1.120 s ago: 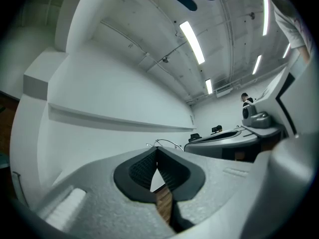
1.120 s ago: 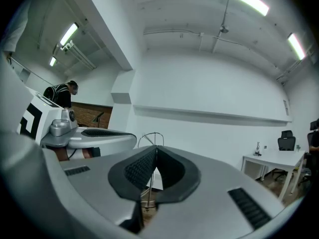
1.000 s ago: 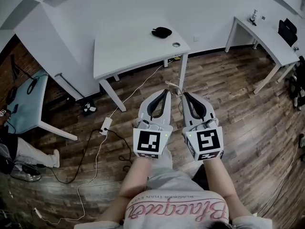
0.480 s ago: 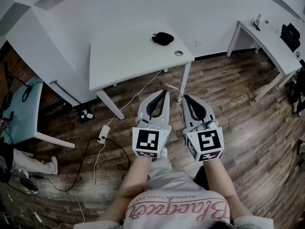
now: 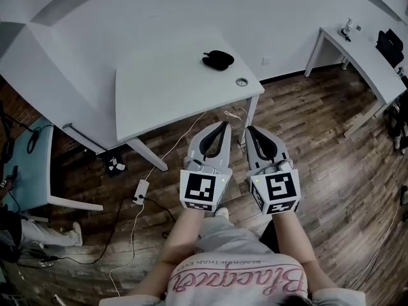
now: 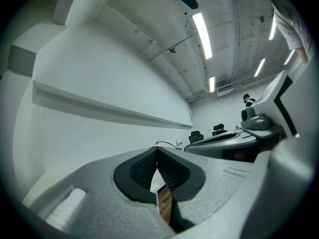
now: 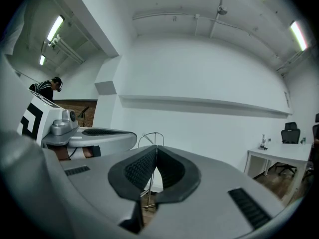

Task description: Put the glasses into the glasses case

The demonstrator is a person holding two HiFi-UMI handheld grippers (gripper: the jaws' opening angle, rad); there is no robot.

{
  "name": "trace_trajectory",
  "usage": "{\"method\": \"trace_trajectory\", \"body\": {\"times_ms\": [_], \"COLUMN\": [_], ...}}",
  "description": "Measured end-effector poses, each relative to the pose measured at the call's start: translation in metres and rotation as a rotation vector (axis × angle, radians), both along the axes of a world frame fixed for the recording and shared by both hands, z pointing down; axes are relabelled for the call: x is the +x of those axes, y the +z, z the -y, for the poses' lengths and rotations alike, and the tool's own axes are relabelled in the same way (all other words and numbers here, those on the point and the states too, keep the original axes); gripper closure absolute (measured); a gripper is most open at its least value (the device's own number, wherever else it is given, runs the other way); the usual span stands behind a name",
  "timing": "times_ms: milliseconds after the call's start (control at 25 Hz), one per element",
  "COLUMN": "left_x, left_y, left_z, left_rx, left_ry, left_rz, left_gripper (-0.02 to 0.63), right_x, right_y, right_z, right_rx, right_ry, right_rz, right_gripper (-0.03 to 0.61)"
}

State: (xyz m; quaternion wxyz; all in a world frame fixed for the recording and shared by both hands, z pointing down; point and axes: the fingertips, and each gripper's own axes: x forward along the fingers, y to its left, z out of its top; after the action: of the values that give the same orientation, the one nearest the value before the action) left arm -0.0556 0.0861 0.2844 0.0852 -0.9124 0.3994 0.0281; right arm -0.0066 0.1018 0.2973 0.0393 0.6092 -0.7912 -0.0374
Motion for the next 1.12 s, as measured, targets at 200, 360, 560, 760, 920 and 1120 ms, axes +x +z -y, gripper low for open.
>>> {"method": "trace_trajectory", "body": {"times_ms": [200, 360, 560, 760, 920, 1120], "left_x": [-0.003, 0.000, 0.007, 0.012, 0.015, 0.021], "left_y": [0.007, 0.010, 0.016, 0.019, 0.023, 0.025], "left_z": [0.037, 0.054, 0.067, 0.089, 0.109, 0.140], "left_rx": [-0.021, -0.028, -0.036, -0.053, -0.058, -0.061], "left_ry": [0.005, 0.021, 0.034, 0.032, 0.021, 0.008], "left_rz": [-0.017, -0.017, -0.016, -0.016, -0.011, -0.007], "left_gripper": [0.607, 0.607, 0.607, 0.607, 0.607, 0.607], "right_x": [0.001, 0.004, 0.007, 0.012, 0.020, 0.029], "right_y": [0.006, 0.010, 0.015, 0.016, 0.018, 0.019], "right_z": [0.034, 0.052, 0.066, 0.087, 0.110, 0.147], "right_rx": [-0.013, -0.025, -0.030, -0.033, -0.034, -0.036], "right_ry": [0.021, 0.032, 0.029, 0.020, 0.021, 0.014], "right_rz": [0.006, 0.011, 0.013, 0.017, 0.032, 0.046], "right_gripper": [0.566, 0.566, 0.566, 0.566, 0.566, 0.566]}}
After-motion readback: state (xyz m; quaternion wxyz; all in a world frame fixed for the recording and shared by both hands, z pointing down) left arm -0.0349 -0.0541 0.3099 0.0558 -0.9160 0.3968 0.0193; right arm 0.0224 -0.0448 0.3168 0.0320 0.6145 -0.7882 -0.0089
